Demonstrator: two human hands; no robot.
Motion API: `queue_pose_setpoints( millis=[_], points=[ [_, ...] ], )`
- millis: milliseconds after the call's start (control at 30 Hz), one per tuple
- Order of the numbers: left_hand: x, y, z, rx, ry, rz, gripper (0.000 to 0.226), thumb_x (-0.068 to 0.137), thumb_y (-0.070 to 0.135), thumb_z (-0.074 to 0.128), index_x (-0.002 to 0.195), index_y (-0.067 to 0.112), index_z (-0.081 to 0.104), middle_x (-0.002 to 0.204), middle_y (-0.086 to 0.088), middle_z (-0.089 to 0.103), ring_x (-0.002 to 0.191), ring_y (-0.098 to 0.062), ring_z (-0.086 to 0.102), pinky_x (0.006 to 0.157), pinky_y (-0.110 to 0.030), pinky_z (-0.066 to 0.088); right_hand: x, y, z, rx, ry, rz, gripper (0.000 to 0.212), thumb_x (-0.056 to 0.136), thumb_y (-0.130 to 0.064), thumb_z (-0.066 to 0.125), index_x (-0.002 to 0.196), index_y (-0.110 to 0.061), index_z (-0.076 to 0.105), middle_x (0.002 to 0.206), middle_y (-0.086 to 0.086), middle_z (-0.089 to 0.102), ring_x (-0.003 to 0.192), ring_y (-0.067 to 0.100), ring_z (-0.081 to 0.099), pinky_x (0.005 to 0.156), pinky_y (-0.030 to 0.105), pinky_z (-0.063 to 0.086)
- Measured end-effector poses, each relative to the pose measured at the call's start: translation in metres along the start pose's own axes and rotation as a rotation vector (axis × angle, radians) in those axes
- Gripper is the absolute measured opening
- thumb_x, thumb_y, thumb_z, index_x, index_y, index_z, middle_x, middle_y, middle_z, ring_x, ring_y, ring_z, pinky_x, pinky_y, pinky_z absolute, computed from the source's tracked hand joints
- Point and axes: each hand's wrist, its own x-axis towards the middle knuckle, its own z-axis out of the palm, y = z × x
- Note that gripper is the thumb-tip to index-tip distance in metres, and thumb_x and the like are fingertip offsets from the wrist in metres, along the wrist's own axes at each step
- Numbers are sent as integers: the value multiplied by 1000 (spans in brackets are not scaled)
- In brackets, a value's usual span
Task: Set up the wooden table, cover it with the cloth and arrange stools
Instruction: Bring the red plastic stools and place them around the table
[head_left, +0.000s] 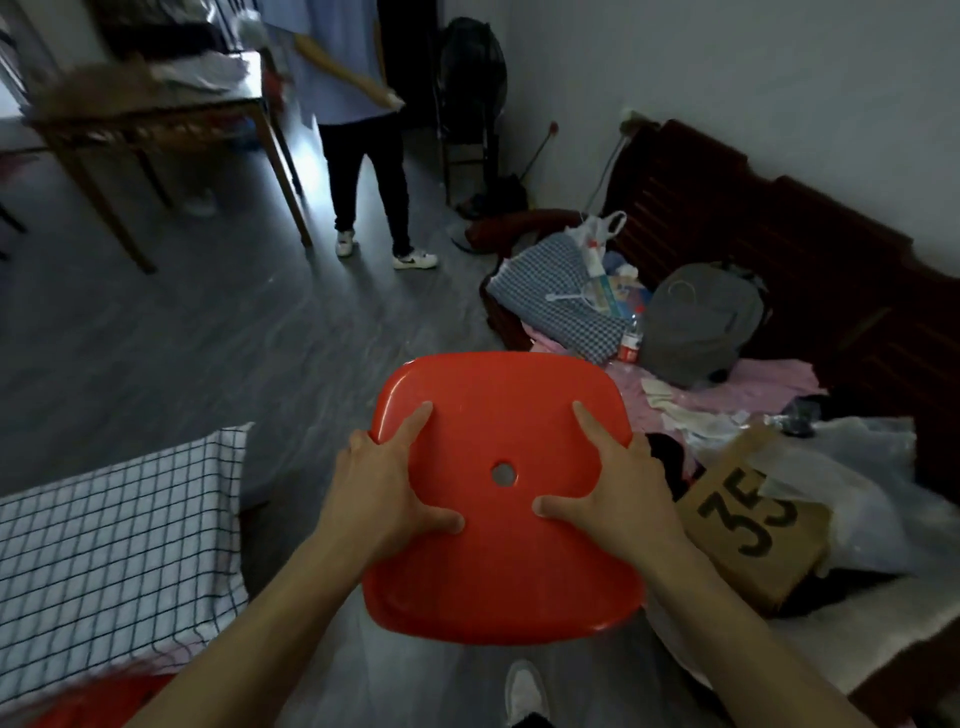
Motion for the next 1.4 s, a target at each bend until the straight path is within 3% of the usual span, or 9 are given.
queue_pose_setpoints(
  millis=[433, 800, 933, 1133, 1400],
  points=[
    [88, -3, -23, -23, 100, -262, 134, 43, 60, 90, 146, 58, 5, 137, -14, 32, 127, -32, 41, 102, -43, 44, 150, -44, 9, 28, -167, -194, 125, 50, -65, 84, 146, -61, 4, 145, 16, 28, 132, 36, 39, 108, 50, 40],
    [130, -101, -51, -138, 137, -447, 134, 42, 61, 89, 147, 56, 6, 137, -14, 34, 126, -33, 42, 102, -45, 44, 220, -146, 80, -126, -289, -302, 129, 40, -76, 74, 146, -61, 2, 137, 14, 34, 124, 36, 45, 107, 53, 40],
    [148, -143, -71, -165, 159, -473, 133, 42, 62, 89, 146, 56, 7, 136, -14, 36, 126, -32, 41, 103, -44, 43, 241, -194, 105, -133, -308, -326, 131, 29, -83, 62, 144, -64, 2, 136, 12, 35, 123, 35, 48, 105, 53, 42],
    [191, -193, -108, -183, 213, -470, 134, 41, 61, 89, 147, 55, 7, 137, -15, 36, 126, -33, 40, 104, -46, 43, 280, -257, 128, -129, -289, -393, 127, 41, -74, 77, 144, -64, 4, 136, 11, 35, 122, 35, 49, 105, 52, 43],
    [276, -242, -146, -202, 240, -474, 132, 43, 60, 90, 146, 57, 7, 130, -10, 37, 123, -30, 42, 102, -45, 44, 359, -326, 158, -103, -272, -429, 123, 45, -71, 79, 144, -64, 7, 135, 11, 36, 122, 33, 47, 104, 55, 42]
  ],
)
